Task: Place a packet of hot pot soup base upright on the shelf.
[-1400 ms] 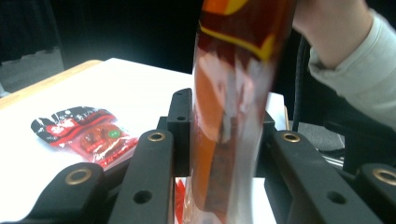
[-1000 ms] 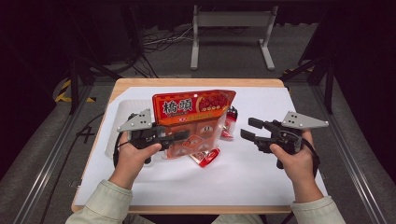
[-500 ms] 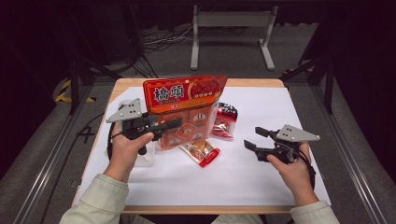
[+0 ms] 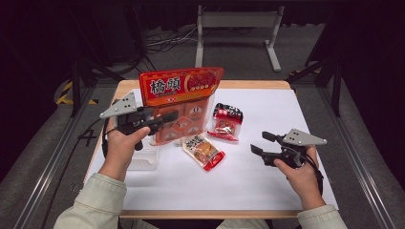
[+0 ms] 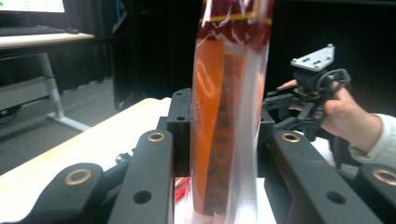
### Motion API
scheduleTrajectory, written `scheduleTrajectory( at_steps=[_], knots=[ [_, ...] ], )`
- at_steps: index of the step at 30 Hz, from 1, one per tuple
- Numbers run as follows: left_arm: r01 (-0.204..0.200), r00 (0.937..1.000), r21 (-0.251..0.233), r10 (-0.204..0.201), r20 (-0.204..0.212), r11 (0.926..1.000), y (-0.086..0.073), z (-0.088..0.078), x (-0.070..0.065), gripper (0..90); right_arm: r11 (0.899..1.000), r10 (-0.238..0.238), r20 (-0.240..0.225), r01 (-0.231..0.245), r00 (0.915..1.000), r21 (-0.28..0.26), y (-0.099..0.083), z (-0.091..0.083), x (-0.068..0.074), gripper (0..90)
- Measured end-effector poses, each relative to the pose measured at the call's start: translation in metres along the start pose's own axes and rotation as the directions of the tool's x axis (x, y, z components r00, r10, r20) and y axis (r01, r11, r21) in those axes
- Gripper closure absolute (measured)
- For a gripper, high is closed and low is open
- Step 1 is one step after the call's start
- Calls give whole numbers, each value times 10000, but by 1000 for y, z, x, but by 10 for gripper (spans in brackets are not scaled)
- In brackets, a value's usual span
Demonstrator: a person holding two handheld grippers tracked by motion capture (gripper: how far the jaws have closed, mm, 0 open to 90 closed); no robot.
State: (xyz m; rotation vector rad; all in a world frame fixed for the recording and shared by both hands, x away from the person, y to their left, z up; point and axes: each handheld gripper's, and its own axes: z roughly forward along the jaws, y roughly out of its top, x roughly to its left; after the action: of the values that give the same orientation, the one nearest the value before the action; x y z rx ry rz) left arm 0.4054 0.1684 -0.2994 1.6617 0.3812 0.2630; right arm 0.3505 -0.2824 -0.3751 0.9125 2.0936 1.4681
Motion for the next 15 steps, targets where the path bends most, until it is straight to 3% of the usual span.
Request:
scheduleTrajectory(
  at_steps=[6,15],
  knots=[
    [-118,9994,-50,116,-314,9999,3,-6,15,709,9999,129,-121,-129,9998,-37,0,1,-1,323],
    [123,9947,-464,-170,-1011,9988,-2,-27,35,709,9995,298,-159,-299,9994,-76,-3,-2,-3,335]
  ],
)
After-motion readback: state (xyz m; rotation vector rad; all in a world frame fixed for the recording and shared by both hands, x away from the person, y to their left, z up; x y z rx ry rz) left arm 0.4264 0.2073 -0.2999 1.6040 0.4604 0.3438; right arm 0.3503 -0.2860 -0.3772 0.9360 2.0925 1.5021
